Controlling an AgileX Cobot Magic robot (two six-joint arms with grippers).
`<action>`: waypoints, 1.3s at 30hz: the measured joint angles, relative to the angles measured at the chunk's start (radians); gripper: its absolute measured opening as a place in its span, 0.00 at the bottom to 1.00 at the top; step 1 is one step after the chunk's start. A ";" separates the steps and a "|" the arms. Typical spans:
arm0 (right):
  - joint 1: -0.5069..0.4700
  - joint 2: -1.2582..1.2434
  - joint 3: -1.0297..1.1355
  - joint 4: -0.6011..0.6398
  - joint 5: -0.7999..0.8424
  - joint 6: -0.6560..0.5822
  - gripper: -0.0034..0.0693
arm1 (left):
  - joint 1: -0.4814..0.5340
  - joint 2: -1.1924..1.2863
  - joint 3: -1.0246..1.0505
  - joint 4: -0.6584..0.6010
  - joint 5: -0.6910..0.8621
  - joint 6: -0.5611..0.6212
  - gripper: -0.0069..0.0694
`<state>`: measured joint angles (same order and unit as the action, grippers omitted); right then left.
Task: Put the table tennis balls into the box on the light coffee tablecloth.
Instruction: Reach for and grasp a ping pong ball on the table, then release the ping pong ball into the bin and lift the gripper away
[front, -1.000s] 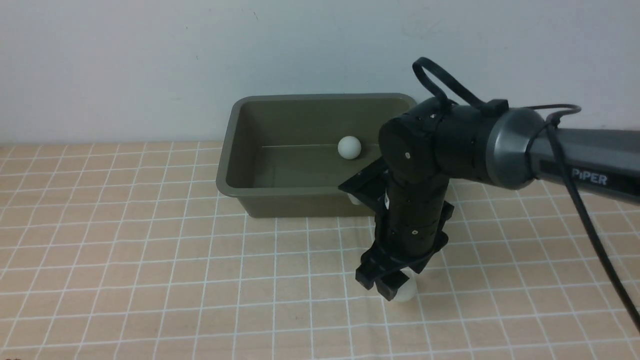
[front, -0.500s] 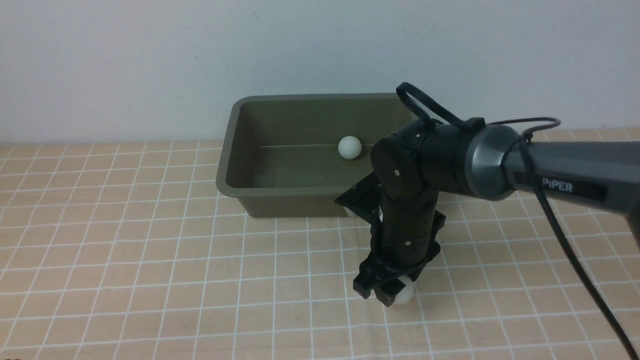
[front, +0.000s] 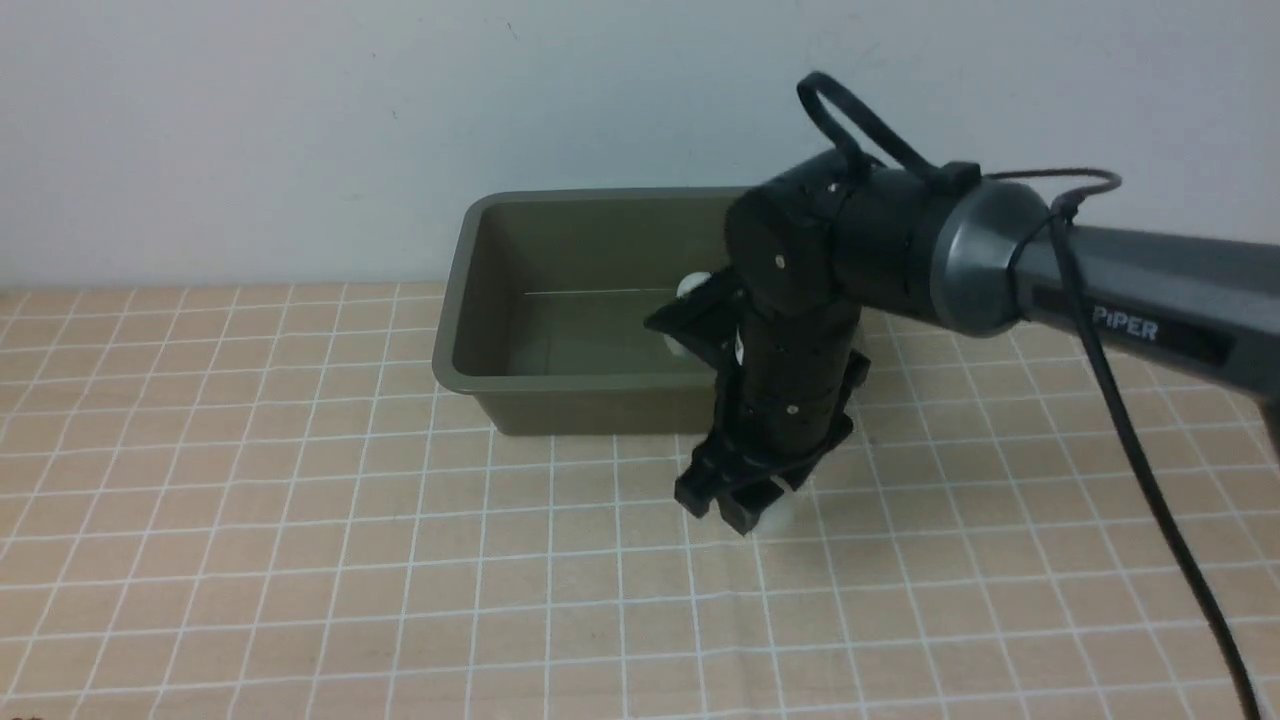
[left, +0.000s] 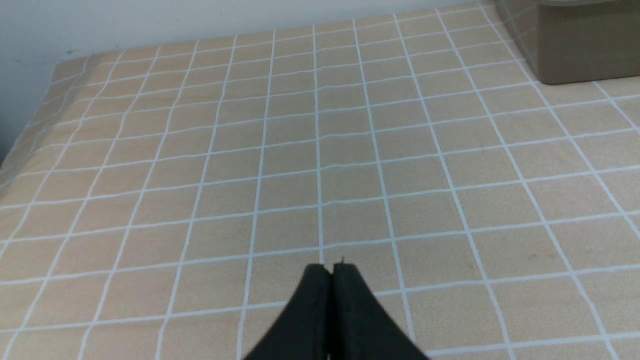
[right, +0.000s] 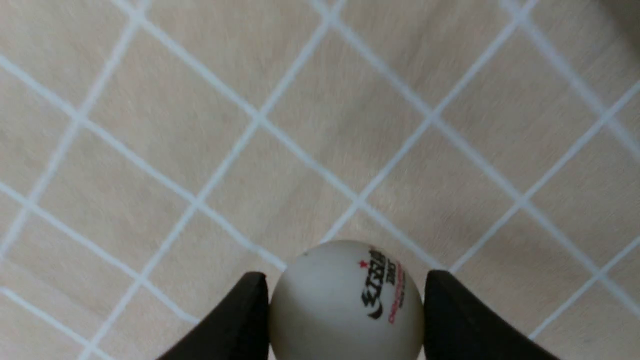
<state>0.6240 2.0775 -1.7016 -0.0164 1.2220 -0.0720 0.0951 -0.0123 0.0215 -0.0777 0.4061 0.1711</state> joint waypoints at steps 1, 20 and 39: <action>0.000 -0.005 -0.048 0.000 0.002 0.000 0.54 | 0.000 0.000 0.000 0.000 0.000 0.000 0.00; -0.122 0.070 -0.265 -0.114 -0.223 0.000 0.54 | 0.000 0.000 0.000 0.000 0.000 0.000 0.00; -0.139 0.145 -0.265 -0.022 -0.233 -0.047 0.63 | 0.000 0.000 0.000 0.000 0.000 0.000 0.00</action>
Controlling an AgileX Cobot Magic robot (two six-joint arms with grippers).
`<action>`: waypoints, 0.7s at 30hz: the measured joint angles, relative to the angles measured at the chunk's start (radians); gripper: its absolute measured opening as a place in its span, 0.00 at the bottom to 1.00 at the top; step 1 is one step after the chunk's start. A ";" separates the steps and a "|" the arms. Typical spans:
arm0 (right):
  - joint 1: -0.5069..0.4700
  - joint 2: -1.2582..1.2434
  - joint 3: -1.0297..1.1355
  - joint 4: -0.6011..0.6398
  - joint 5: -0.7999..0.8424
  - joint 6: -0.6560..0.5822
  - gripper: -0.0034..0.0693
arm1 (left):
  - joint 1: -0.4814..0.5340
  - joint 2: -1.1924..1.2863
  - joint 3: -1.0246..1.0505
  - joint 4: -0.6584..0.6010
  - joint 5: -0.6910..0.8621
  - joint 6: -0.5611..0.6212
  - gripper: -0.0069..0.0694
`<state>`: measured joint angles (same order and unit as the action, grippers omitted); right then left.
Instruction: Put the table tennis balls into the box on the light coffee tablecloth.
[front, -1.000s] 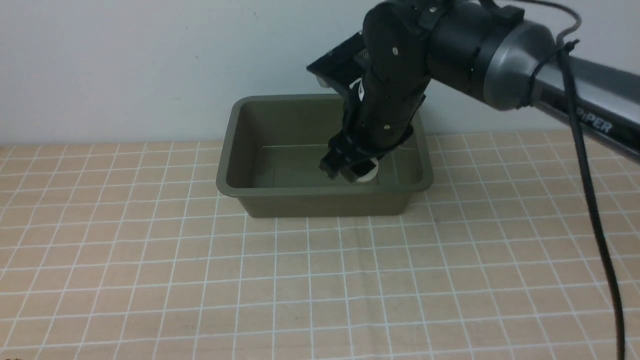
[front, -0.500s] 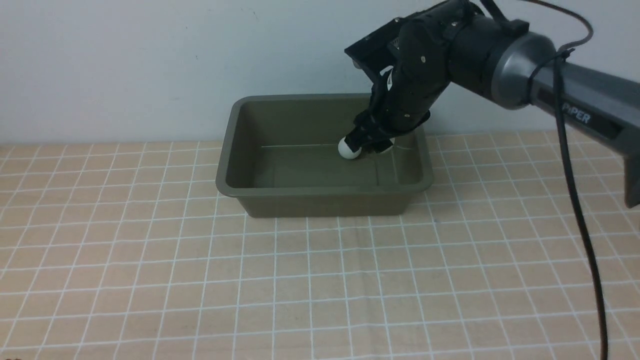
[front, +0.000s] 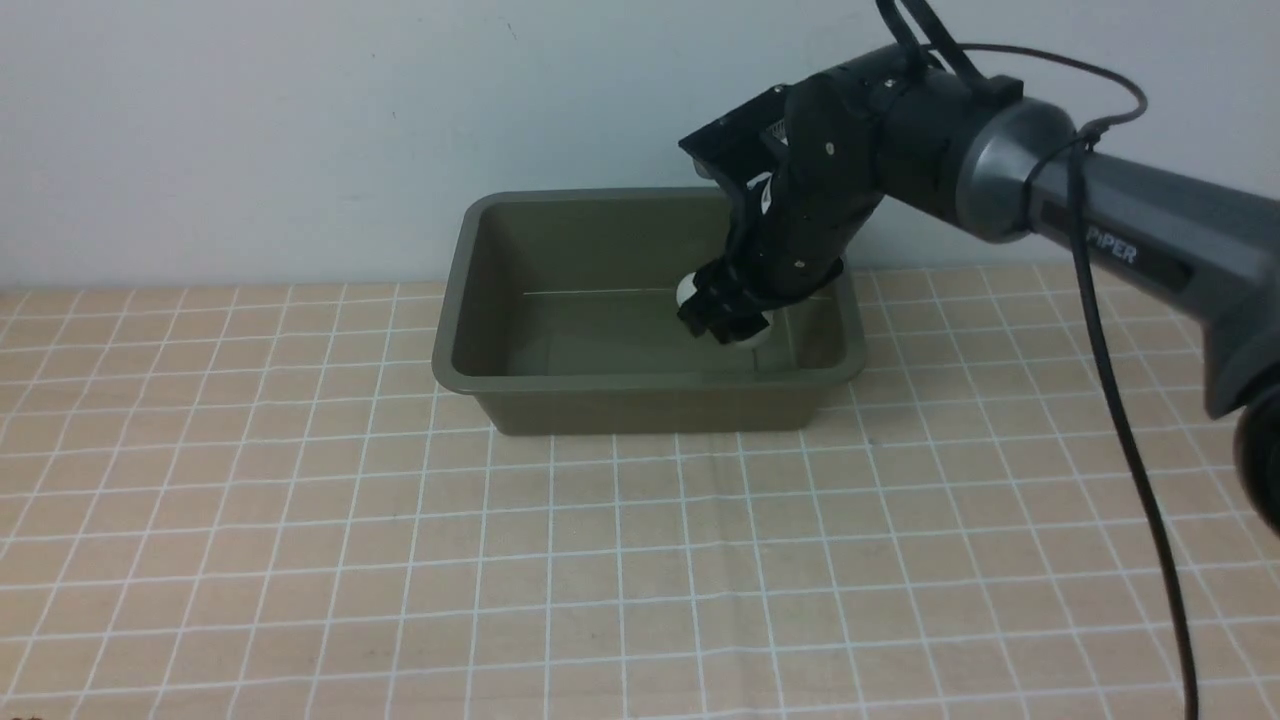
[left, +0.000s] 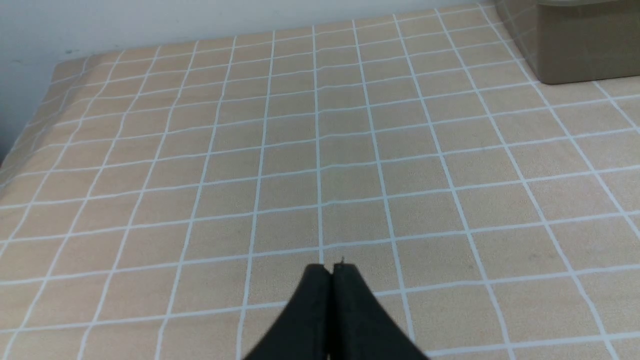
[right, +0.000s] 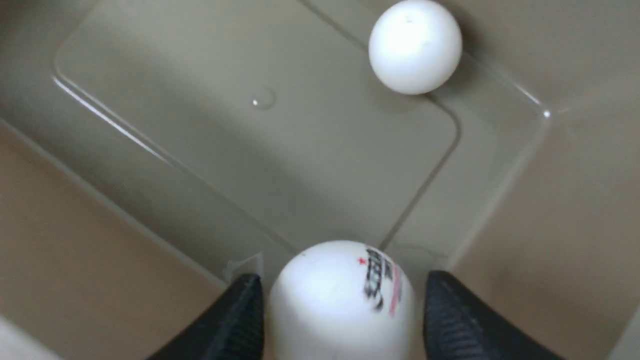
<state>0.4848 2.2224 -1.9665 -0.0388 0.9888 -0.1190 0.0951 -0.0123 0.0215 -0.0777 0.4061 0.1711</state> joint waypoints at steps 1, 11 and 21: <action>0.000 0.001 0.000 0.000 0.000 -0.001 0.64 | 0.000 0.000 0.000 0.000 0.000 0.000 0.00; 0.000 -0.037 -0.092 -0.034 0.140 -0.028 0.65 | 0.000 0.000 0.000 0.000 0.000 0.000 0.00; 0.000 -0.398 -0.188 -0.120 0.251 -0.032 0.25 | 0.000 0.000 0.000 0.000 0.000 0.000 0.00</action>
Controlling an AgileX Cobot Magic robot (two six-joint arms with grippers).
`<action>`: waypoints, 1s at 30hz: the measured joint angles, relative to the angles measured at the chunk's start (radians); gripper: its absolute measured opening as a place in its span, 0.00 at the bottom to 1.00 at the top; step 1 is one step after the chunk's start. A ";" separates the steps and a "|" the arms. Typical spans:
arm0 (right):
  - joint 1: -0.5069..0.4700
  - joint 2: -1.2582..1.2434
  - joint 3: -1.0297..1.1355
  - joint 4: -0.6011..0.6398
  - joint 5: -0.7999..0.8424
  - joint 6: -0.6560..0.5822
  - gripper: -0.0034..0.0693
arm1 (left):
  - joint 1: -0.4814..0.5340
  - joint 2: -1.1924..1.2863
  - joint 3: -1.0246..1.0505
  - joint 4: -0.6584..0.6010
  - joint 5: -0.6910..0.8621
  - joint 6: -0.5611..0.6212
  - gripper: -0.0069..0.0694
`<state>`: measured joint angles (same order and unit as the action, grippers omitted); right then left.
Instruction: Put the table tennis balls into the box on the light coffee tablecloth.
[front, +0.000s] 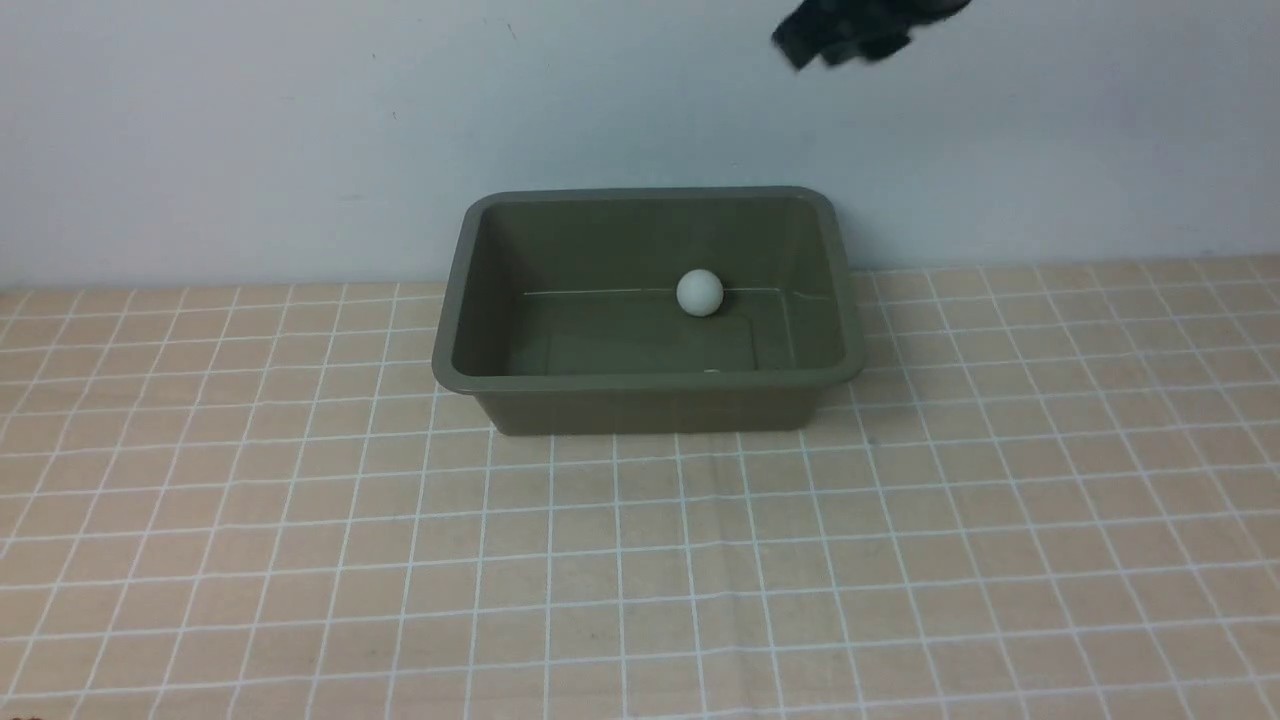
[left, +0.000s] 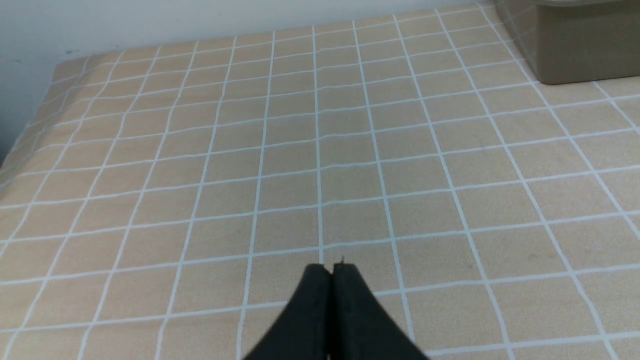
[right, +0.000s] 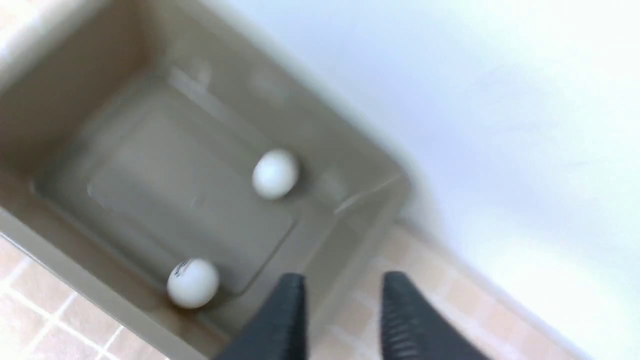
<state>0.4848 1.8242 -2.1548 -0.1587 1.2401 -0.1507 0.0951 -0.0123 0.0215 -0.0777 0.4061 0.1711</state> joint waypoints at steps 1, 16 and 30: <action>0.000 -0.057 0.000 -0.003 0.010 0.000 0.19 | 0.000 0.000 0.000 0.000 0.000 0.000 0.00; 0.000 -0.708 0.326 0.032 0.037 0.001 0.02 | 0.000 0.000 0.000 0.000 0.000 0.000 0.00; 0.000 -1.384 1.348 0.070 -0.383 0.139 0.02 | 0.000 0.000 0.000 0.000 0.000 0.000 0.00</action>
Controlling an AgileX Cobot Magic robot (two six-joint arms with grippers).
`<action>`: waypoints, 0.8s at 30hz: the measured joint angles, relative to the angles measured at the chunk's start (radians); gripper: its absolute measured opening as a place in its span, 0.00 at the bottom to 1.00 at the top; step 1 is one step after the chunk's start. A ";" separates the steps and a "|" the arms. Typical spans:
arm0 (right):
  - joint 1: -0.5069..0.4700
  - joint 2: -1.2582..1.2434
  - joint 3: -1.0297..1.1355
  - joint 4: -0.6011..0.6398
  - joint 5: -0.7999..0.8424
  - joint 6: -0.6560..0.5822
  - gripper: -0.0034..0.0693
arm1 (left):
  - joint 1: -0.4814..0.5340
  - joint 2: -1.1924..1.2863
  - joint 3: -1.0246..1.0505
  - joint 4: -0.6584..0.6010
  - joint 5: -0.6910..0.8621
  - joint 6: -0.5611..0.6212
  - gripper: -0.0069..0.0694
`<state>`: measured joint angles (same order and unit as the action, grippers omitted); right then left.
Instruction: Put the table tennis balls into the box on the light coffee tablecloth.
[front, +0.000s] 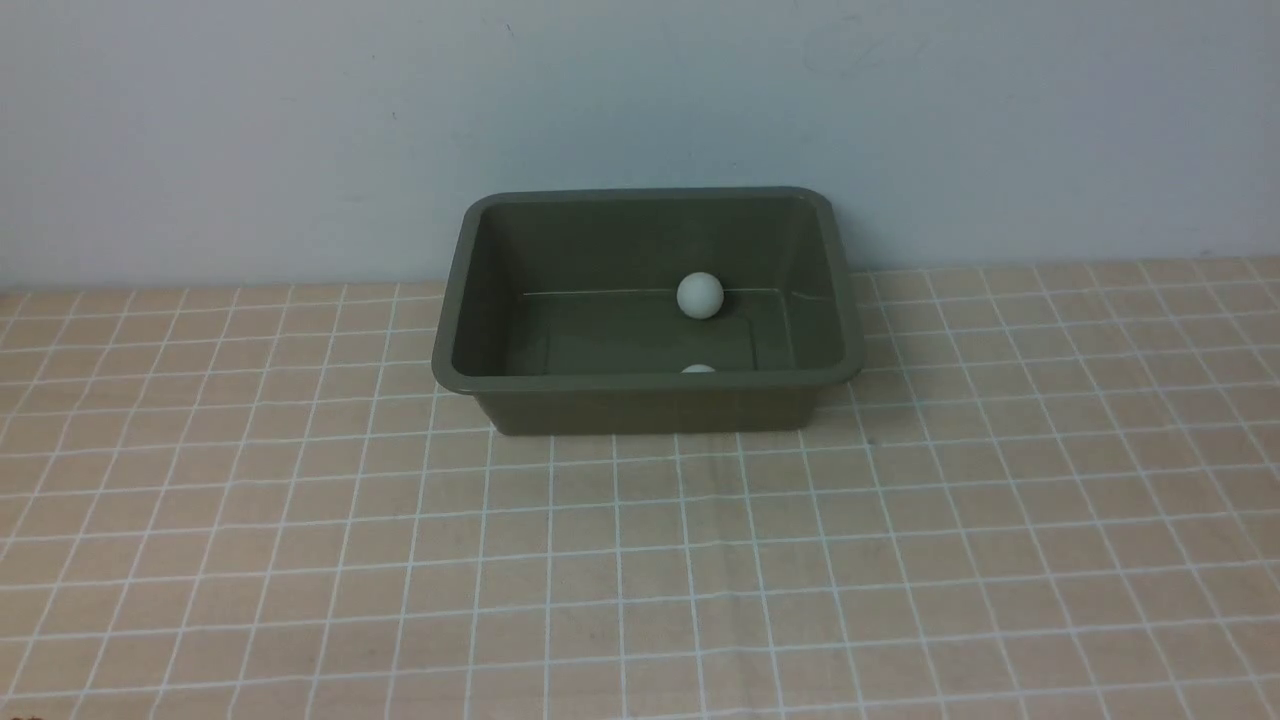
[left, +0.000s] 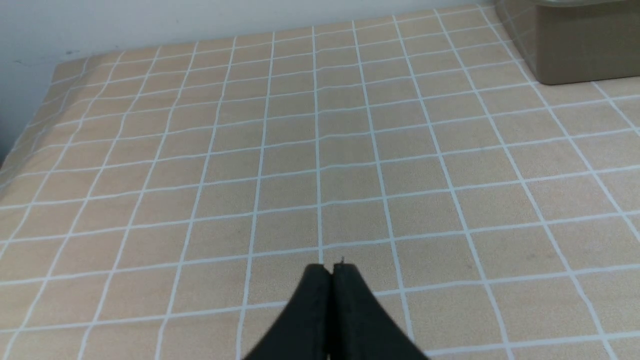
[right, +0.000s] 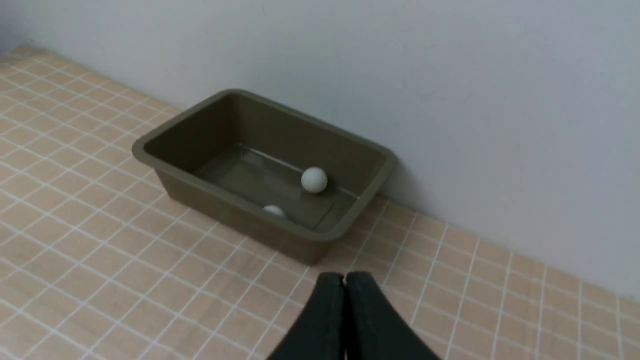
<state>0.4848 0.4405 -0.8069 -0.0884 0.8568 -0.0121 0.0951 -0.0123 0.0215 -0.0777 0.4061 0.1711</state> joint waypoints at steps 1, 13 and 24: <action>0.000 -0.038 0.082 0.000 -0.037 0.012 0.02 | 0.000 0.000 0.000 0.000 0.000 0.000 0.00; 0.000 -0.242 0.424 0.042 -0.235 0.026 0.02 | 0.000 0.000 0.000 0.000 0.000 0.000 0.00; 0.000 -0.252 0.439 0.073 -0.193 0.078 0.02 | 0.000 0.000 0.000 0.000 0.000 0.000 0.00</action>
<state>0.4848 0.1883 -0.3675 -0.0151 0.6636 0.0663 0.0951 -0.0123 0.0215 -0.0777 0.4061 0.1711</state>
